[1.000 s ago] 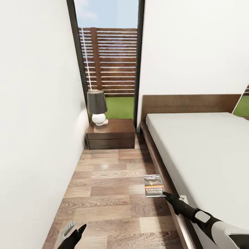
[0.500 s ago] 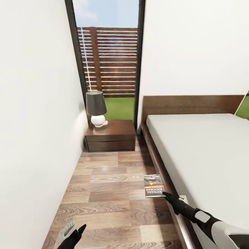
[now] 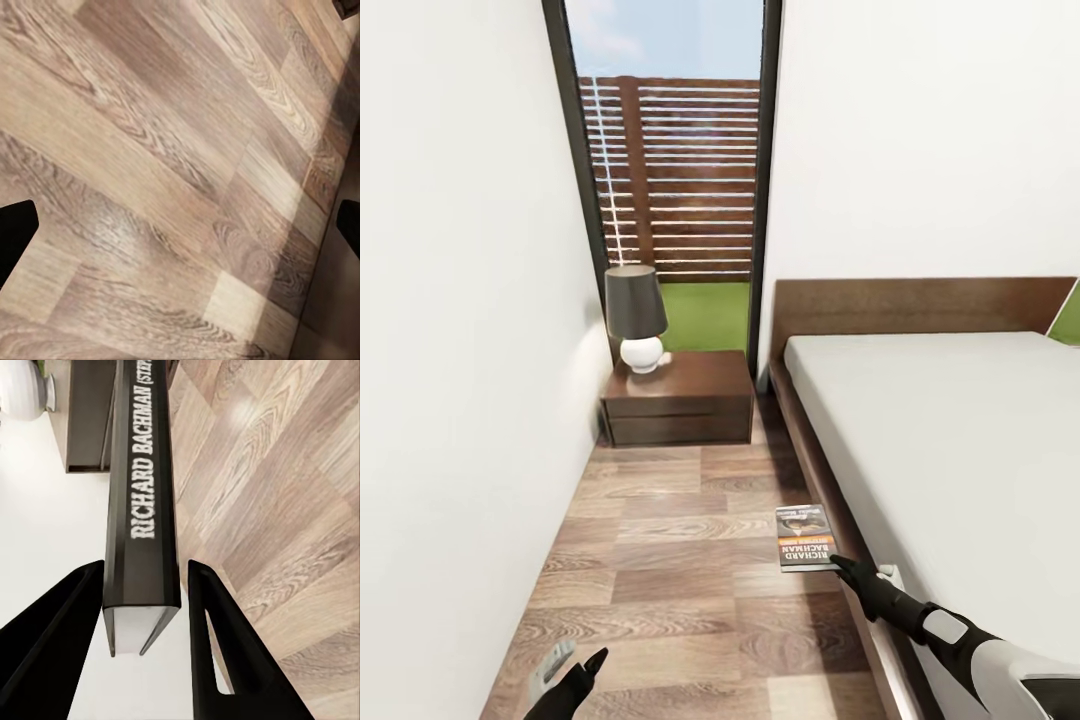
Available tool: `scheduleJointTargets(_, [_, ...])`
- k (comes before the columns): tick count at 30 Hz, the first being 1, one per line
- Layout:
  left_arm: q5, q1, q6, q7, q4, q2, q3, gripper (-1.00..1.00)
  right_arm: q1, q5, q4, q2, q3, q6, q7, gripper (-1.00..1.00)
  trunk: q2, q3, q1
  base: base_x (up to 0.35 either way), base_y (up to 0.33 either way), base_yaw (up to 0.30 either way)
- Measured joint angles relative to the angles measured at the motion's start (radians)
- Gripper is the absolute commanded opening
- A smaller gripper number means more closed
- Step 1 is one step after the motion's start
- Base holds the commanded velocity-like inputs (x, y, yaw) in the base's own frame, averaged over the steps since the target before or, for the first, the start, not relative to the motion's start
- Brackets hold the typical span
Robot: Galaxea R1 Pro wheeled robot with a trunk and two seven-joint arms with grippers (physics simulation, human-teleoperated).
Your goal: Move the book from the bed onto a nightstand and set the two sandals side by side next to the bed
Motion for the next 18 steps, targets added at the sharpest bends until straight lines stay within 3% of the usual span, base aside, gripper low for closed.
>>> scheduleJointTargets(18, [0.0, 0.0, 0.0, 0.0, 0.0, 0.0, 0.0, 1.0, 0.0, 0.0, 0.0, 0.0, 0.0, 0.0, 0.001, -1.0, 0.0, 0.0, 0.0, 0.161, 0.0, 0.0])
